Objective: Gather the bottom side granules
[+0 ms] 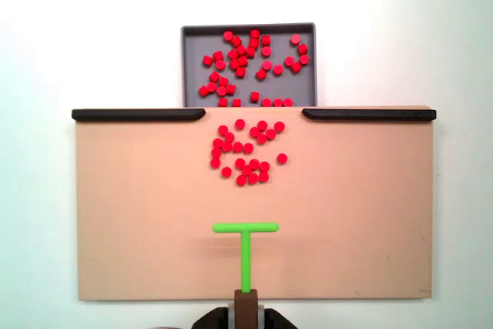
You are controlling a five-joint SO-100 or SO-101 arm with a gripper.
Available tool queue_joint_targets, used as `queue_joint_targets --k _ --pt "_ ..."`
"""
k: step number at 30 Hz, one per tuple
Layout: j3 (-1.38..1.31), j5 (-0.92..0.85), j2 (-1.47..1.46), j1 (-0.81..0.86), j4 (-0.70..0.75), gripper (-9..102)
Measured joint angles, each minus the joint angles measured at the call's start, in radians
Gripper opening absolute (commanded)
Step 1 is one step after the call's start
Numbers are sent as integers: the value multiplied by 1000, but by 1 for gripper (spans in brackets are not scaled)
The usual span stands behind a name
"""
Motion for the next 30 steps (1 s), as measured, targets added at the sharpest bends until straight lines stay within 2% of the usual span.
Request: queue_joint_targets --k 30 --pt "0 2 -46 6 -3 0"
